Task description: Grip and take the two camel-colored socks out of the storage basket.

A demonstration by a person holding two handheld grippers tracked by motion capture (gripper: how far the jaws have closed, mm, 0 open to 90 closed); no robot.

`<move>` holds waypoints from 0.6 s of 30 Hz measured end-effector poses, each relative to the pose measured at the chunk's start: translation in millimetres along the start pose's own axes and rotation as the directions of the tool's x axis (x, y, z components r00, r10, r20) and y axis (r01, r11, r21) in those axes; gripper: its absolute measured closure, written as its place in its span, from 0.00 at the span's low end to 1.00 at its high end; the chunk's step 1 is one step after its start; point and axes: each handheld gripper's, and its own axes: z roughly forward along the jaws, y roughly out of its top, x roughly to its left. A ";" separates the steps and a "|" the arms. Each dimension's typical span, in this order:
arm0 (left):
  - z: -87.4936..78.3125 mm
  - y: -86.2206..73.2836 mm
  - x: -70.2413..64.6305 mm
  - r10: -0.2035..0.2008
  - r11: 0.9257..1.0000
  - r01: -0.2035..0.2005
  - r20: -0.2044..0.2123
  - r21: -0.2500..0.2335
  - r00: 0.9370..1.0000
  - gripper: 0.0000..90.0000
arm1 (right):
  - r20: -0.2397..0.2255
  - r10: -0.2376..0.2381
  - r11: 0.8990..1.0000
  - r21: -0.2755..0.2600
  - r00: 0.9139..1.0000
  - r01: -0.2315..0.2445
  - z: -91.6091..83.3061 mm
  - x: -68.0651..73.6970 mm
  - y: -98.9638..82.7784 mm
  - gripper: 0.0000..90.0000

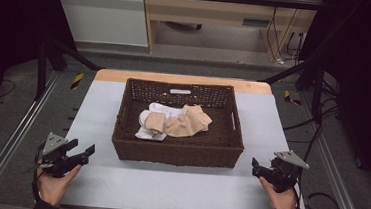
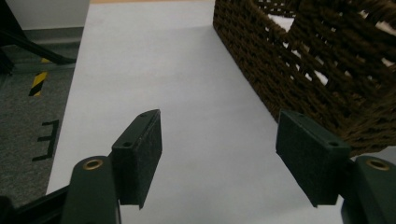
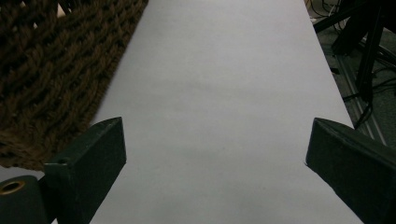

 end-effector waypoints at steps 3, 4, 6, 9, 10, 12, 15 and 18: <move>-0.6 2.3 -2.2 -0.003 1.000 0.003 -0.005 0.003 1.000 0.35 | 0.007 -0.018 1.000 0.016 1.000 0.018 2.1 1.1 0.3 0.06; -1.5 4.6 -3.9 0.006 1.000 -0.006 -0.009 -0.008 1.000 0.35 | 0.011 -0.021 1.000 0.019 1.000 0.021 2.8 1.2 0.6 0.06; -3.0 7.4 -5.8 0.009 1.000 -0.009 -0.009 -0.025 1.000 0.36 | 0.014 -0.018 1.000 0.015 1.000 0.018 3.4 0.2 1.1 0.05; -6.9 11.7 -8.2 0.009 0.998 -0.009 0.007 -0.063 1.000 0.38 | 0.015 -0.013 1.000 0.007 1.000 0.012 2.7 -0.5 1.3 0.05; -7.9 12.8 -8.6 0.004 0.997 -0.002 0.022 -0.075 1.000 0.38 | 0.013 -0.011 1.000 0.004 1.000 0.011 2.7 -0.5 1.4 0.05; -13.0 16.7 -11.3 0.003 0.991 0.003 0.044 -0.130 0.999 0.40 | 0.015 -0.011 1.000 0.002 1.000 0.011 2.7 -0.7 1.4 0.05; -15.1 23.7 -14.7 0.027 0.992 -0.021 0.046 -0.126 0.999 0.40 | 0.017 -0.014 1.000 0.010 1.000 0.014 3.9 -1.6 1.1 0.05; -15.6 27.6 -17.2 0.049 0.991 -0.045 0.027 -0.129 0.998 0.39 | 0.020 -0.018 1.000 0.012 1.000 0.017 4.5 -1.7 0.9 0.05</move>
